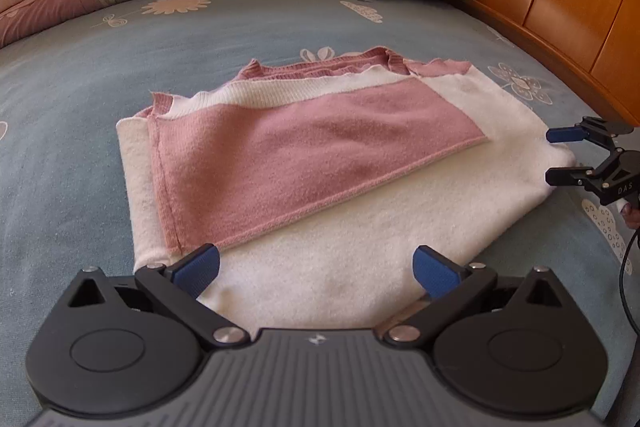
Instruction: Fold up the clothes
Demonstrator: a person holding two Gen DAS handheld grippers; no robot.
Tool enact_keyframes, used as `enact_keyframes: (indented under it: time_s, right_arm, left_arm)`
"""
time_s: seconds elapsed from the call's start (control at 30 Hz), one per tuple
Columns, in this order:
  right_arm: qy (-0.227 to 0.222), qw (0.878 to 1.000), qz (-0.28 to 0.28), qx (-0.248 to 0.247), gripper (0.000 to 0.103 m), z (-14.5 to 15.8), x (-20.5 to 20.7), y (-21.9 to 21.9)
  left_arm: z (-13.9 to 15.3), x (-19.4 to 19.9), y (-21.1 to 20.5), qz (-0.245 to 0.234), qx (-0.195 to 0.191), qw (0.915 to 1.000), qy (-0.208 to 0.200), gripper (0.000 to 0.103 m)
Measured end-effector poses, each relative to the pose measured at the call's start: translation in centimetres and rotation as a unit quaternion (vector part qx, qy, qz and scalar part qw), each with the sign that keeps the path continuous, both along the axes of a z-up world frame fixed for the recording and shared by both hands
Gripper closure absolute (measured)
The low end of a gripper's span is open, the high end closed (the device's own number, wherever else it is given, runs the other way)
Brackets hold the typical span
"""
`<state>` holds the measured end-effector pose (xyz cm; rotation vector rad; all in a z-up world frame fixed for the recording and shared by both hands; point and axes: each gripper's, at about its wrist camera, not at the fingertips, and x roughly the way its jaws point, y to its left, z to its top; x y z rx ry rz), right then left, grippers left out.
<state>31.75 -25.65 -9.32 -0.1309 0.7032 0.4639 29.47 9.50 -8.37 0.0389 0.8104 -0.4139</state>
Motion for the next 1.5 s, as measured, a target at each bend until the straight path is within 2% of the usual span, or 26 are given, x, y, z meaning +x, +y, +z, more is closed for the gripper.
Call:
enact_keyframes:
  time_s: [0.1,0.2,0.33,0.4,0.53,0.6,0.67,0.73,0.8,0.87,0.93,1.03,1.1,1.17,1.37,1.4,1.5]
  right_arm:
    - [-0.014,1.000,-0.009,0.005,0.000,0.5,0.9,0.6]
    - [-0.018,1.000,-0.022,0.007,0.000,0.2,2.4,0.7]
    - [0.004,0.999,-0.037,0.012,0.000,-1.3,4.0,0.0]
    - [-0.001,0.999,-0.030,0.011,0.000,-1.9,4.0,-0.3]
    - [-0.004,1.000,-0.024,-0.004,0.000,-1.0,3.8,0.3]
    - [-0.002,0.999,-0.014,0.031,0.000,0.3,4.4,0.7]
    - [0.007,0.997,0.011,0.080,0.000,1.5,5.7,1.2]
    - [0.024,0.992,0.026,0.125,0.000,1.9,7.5,1.7]
    - [0.050,0.986,0.018,0.160,0.000,1.4,9.8,1.6]
    - [0.084,0.980,-0.013,0.178,0.000,0.4,11.9,0.6]
    - [0.101,0.976,-0.051,0.186,0.000,-0.7,13.1,-1.3]
    - [0.104,0.965,-0.076,0.227,0.000,-1.2,13.7,-4.5]
    - [0.099,0.965,-0.104,0.217,0.000,-0.5,13.5,-5.2]
    - [0.102,0.963,-0.118,0.219,0.000,0.4,12.8,-5.1]
    - [0.103,0.974,-0.046,0.195,0.000,2.3,7.8,-2.9]
    - [0.104,0.976,-0.040,0.189,0.000,2.3,7.0,-2.8]
    - [0.119,0.976,-0.056,0.173,0.000,1.3,4.5,-3.9]
  left_arm:
    - [0.7,2.4,-0.5,0.007,-0.013,0.9996,-0.023,0.001]
    - [0.5,5.5,-0.6,0.024,-0.036,0.9987,-0.027,0.001]
    - [-2.3,8.9,1.4,0.090,-0.048,0.9947,0.009,0.001]
    - [-3.0,8.8,2.4,0.091,-0.071,0.9933,0.006,0.001]
    - [-1.5,8.2,2.0,0.081,-0.067,0.9945,0.000,0.001]
    - [-0.7,8.3,1.6,0.060,-0.094,0.9937,0.006,0.001]
    - [-0.2,9.2,1.1,0.042,-0.137,0.9895,0.021,0.001]
    - [-0.5,10.2,1.1,0.044,-0.165,0.9847,0.035,0.001]
    - [-1.5,11.4,1.6,0.064,-0.184,0.9791,0.058,0.001]
    - [-2.6,12.6,3.0,0.095,-0.199,0.9723,0.076,0.001]
    - [-2.9,12.8,4.5,0.108,-0.216,0.9681,0.067,0.001]
    - [-2.5,12.6,5.1,0.127,-0.196,0.9707,0.057,0.002]
    - [-1.9,12.7,4.8,0.137,-0.180,0.9721,0.060,0.002]
    - [-0.8,12.2,3.8,0.134,-0.157,0.9772,0.051,0.002]
    - [1.1,7.5,0.9,0.049,-0.168,0.9834,0.048,0.002]
    - [1.0,6.6,0.7,0.044,-0.166,0.9838,0.051,0.002]
    - [-0.4,3.9,1.6,0.072,-0.158,0.9820,0.074,0.002]
